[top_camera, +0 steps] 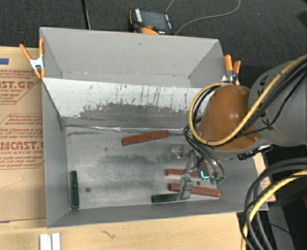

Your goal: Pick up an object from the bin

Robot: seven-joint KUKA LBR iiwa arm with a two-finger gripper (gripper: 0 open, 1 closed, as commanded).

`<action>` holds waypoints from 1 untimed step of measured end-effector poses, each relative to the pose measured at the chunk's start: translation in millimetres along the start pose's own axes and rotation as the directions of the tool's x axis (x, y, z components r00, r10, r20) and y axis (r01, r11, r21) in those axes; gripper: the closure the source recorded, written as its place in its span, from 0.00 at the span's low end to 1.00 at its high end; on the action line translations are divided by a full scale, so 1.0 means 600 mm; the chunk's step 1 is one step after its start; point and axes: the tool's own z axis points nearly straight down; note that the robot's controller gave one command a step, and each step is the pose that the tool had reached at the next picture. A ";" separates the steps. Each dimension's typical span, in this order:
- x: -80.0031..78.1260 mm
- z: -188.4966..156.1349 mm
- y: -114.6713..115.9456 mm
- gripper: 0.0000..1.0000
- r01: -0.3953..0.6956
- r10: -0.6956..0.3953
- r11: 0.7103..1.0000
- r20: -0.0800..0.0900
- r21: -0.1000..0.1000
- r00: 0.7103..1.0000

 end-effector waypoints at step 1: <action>-0.020 0.107 -0.060 0.00 0.032 -0.032 1.000 0.002 0.000 0.999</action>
Offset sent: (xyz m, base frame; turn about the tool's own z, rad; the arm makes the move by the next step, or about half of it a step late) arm 0.0129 -0.0348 -0.0605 -0.0332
